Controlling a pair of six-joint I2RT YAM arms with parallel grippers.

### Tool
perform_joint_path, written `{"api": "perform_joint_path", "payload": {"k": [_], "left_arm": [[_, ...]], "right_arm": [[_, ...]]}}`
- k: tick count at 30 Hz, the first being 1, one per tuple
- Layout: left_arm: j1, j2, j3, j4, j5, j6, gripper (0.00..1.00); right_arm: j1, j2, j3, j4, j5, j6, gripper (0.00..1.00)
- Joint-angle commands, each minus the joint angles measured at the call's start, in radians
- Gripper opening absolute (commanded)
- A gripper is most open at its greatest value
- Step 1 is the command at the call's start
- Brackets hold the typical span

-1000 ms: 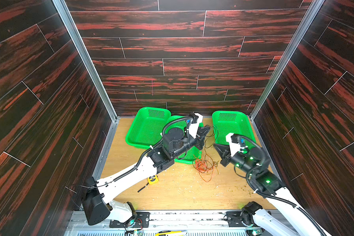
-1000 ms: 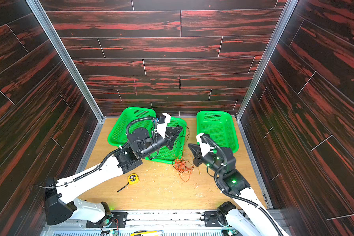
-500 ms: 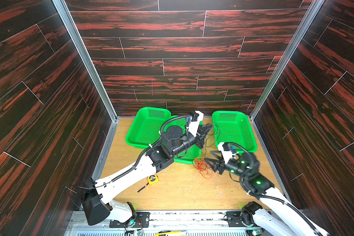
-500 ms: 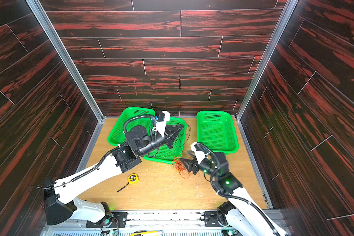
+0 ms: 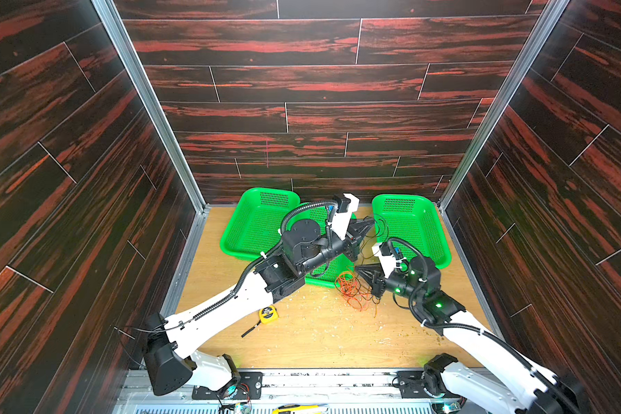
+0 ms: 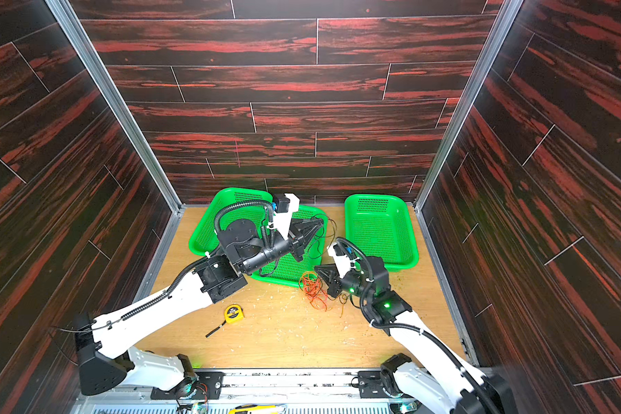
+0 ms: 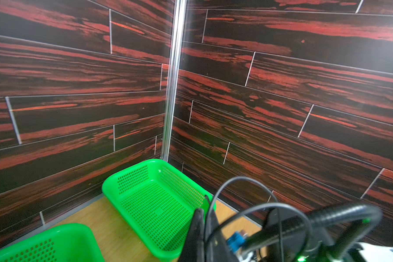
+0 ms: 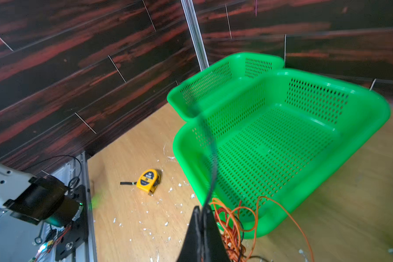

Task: Untangle and sort cables by color
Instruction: Untie the cable.

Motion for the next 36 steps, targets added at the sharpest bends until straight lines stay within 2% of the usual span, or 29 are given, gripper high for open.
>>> {"api": "perform_joint_path", "payload": {"k": [1,4,8,9,10,23,27,36], "left_arm": [[-0.001,-0.07,-0.055,-0.012,-0.07,0.023,0.0],[0.0,-0.101,-0.121,0.009,-0.109,0.018,0.01],[0.007,-0.126,-0.165,0.013,-0.064,0.042,0.48],[0.008,-0.127,-0.165,0.0,-0.059,0.045,0.57],[0.009,-0.128,-0.168,-0.011,-0.057,0.049,0.59],[0.023,-0.177,-0.284,-0.009,-0.047,0.067,0.62],[0.023,-0.182,-0.289,0.01,0.011,0.081,0.63],[0.021,-0.164,-0.268,-0.009,0.141,0.143,0.67]], "right_arm": [[-0.002,-0.08,0.084,-0.053,0.011,-0.019,0.0],[-0.004,-0.116,0.148,-0.123,0.008,-0.039,0.0],[-0.005,-0.132,0.207,-0.18,-0.008,-0.045,0.0],[-0.005,-0.133,0.215,-0.183,-0.012,-0.043,0.0],[-0.007,-0.134,0.224,-0.185,-0.018,-0.039,0.0],[-0.051,-0.129,0.381,-0.293,-0.07,-0.054,0.0],[-0.05,-0.104,0.409,-0.358,-0.068,-0.076,0.0],[-0.051,-0.082,0.432,-0.366,-0.068,-0.064,0.0]]}}
